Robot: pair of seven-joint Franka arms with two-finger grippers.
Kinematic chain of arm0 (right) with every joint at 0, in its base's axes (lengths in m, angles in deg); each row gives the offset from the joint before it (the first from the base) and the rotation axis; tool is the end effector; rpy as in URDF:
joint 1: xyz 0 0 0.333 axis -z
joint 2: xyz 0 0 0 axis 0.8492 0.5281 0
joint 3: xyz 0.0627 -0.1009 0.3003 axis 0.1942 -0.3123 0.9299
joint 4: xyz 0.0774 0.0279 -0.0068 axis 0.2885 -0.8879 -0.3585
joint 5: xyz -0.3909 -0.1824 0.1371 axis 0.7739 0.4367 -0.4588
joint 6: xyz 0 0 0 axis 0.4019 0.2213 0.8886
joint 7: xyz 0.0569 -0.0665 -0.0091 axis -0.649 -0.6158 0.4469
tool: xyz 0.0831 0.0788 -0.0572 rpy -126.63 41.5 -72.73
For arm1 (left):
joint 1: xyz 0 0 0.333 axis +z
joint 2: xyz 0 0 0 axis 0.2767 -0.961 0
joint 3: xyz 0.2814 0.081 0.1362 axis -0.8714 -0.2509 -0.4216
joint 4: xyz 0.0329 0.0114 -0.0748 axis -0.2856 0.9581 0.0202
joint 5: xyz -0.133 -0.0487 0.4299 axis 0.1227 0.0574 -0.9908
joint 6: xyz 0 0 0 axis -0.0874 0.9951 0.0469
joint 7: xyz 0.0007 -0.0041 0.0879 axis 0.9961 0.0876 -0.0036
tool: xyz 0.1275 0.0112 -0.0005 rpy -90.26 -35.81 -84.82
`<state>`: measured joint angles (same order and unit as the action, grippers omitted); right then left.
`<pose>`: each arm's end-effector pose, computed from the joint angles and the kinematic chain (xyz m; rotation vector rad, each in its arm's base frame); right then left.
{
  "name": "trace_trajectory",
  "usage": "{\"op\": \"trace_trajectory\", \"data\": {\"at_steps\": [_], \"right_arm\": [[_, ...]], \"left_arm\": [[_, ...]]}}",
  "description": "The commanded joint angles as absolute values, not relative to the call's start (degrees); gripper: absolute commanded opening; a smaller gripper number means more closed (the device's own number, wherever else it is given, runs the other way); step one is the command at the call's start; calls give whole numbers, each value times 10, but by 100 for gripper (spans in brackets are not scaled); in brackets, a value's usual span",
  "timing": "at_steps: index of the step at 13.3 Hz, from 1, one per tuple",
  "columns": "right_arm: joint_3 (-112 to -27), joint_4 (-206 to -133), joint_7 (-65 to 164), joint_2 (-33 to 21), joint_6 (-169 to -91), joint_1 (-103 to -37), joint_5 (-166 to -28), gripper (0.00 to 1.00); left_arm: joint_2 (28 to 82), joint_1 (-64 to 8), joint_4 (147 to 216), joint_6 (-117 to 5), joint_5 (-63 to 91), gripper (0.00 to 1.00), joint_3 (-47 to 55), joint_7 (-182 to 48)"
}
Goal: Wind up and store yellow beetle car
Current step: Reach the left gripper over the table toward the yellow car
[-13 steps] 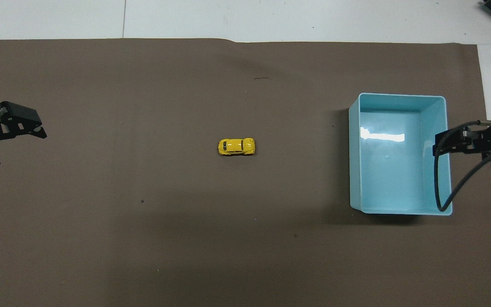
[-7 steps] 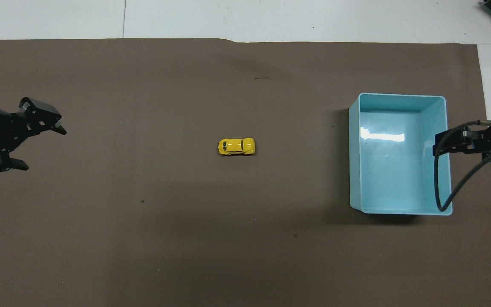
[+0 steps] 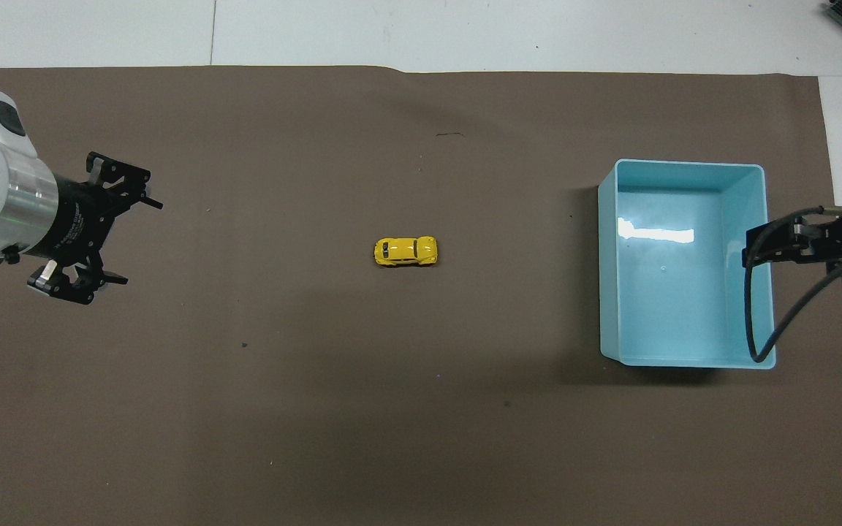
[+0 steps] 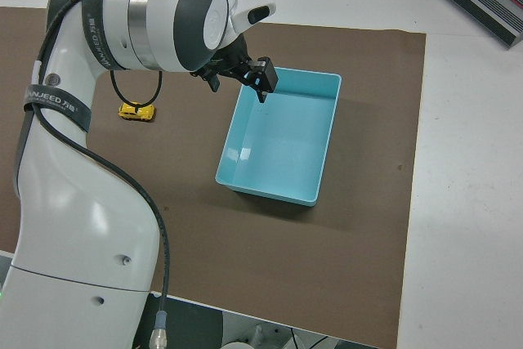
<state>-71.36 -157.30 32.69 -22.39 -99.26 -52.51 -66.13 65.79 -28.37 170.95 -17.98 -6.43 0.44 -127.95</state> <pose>0.6028 0.0005 0.5987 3.1184 -0.2278 -0.1124 0.6105 -0.1342 0.5581 2.5523 1.6510 -0.0385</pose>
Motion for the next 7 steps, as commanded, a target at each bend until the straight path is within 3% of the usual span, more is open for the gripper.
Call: {"op": "trace_trajectory", "data": {"at_steps": [1, 7], "right_arm": [[-710, -1567, 342, -220, -989, -517, -672, 100], [-710, -1567, 342, -220, -989, -517, -672, 100]], "left_arm": [[650, -313, 1723, -220, -58, 100, -3, -1370], [591, -377, 1725, -314, -58, 100, -3, -1573]]}}
